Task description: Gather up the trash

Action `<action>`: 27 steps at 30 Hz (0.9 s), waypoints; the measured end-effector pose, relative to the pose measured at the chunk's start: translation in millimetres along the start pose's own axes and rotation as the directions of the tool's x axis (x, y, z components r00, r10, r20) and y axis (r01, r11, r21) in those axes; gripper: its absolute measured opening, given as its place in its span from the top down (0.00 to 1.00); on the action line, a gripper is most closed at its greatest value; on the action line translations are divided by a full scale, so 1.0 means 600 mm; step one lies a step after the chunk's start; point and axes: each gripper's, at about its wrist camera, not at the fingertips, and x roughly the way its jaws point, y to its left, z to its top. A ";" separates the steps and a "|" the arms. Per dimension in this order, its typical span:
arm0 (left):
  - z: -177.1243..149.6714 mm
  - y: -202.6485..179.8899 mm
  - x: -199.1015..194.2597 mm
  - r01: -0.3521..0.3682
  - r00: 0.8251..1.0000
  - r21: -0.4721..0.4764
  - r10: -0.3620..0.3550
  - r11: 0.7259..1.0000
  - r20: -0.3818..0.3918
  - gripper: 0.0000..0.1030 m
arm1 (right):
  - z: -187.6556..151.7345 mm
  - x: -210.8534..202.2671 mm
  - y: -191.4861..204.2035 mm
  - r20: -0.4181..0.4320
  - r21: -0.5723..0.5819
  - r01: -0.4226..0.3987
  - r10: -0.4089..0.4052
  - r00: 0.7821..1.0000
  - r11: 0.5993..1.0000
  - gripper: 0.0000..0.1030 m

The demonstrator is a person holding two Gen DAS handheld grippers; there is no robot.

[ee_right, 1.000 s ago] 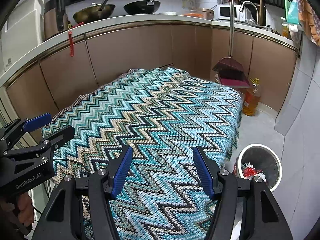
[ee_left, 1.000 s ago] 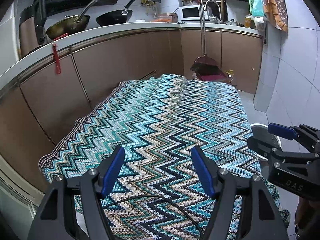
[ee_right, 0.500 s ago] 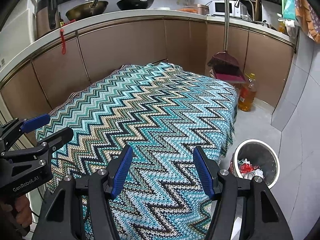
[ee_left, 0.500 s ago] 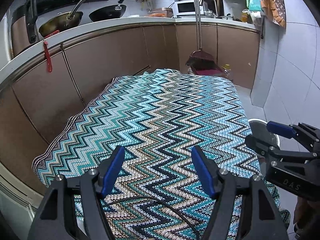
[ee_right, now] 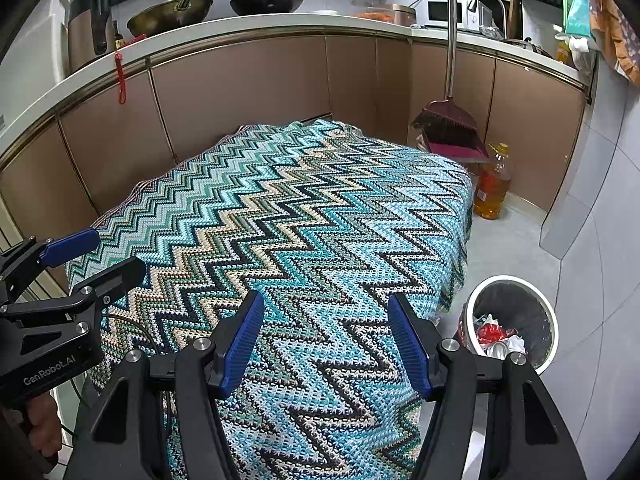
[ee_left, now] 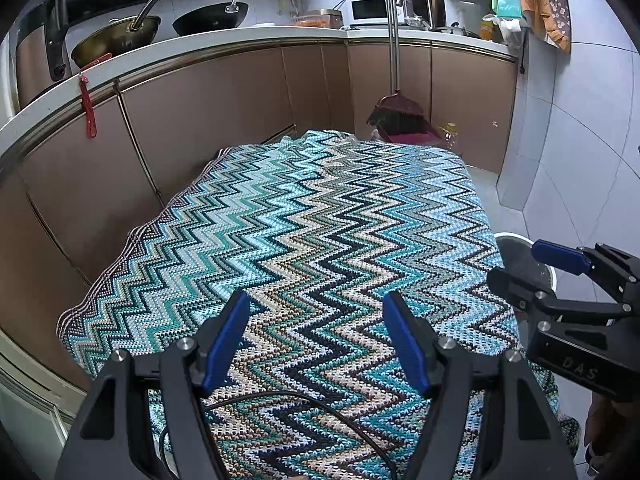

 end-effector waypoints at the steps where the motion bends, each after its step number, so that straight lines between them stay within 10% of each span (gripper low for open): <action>1: 0.000 0.000 0.001 0.001 1.000 0.000 -0.001 1.000 -0.001 0.35 | -0.001 0.000 0.000 0.000 0.000 0.001 -0.001 1.000 1.000 0.37; 27: -0.003 0.008 0.001 0.000 1.000 -0.013 0.000 1.000 0.012 0.35 | -0.001 -0.002 -0.003 0.015 0.012 0.056 -0.056 0.998 0.998 0.31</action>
